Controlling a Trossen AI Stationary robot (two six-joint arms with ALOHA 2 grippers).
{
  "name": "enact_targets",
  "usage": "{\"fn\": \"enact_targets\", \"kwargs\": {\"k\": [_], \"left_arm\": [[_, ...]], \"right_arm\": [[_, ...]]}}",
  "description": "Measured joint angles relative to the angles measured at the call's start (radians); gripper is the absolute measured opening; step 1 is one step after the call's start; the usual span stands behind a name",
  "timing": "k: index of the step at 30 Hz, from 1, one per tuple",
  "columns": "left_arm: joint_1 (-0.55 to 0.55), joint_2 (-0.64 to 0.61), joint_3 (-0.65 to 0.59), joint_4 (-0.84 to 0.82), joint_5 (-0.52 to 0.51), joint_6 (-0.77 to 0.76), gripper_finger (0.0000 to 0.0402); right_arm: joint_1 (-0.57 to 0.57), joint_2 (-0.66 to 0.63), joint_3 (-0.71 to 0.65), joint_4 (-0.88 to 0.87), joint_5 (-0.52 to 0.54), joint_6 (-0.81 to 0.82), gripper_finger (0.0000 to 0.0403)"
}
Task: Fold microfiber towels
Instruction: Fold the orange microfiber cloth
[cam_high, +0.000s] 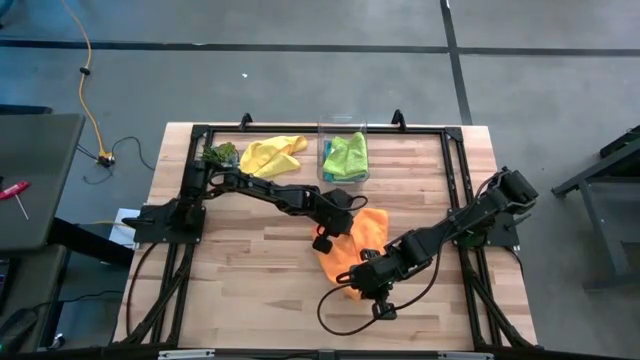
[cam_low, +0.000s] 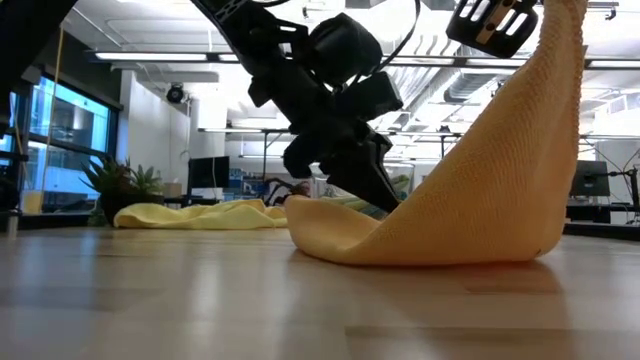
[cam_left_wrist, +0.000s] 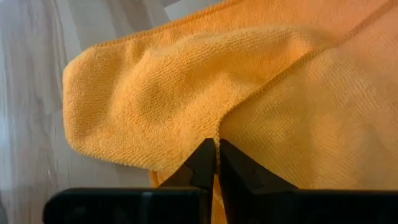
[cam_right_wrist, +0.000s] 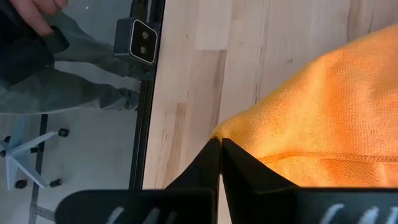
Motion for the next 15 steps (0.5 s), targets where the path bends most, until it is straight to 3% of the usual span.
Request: {"fn": "enact_targets", "kwargs": {"k": [5,10,15], "left_arm": [[0.005,-0.074,0.000,-0.143,-0.052,0.001,0.0003],[0.054,-0.235,0.000,-0.377,-0.060,0.008,0.0002],[0.088,-0.444,0.000,-0.471,-0.117,-0.021,0.0001]], "right_arm": [[0.000,-0.038,0.000,-0.011,0.034,0.021,0.0000],[-0.012,-0.169,0.000,-0.058,0.191,0.079,0.0000],[-0.033,-0.302,0.002,-0.130,0.384,0.116,0.0000]]}}
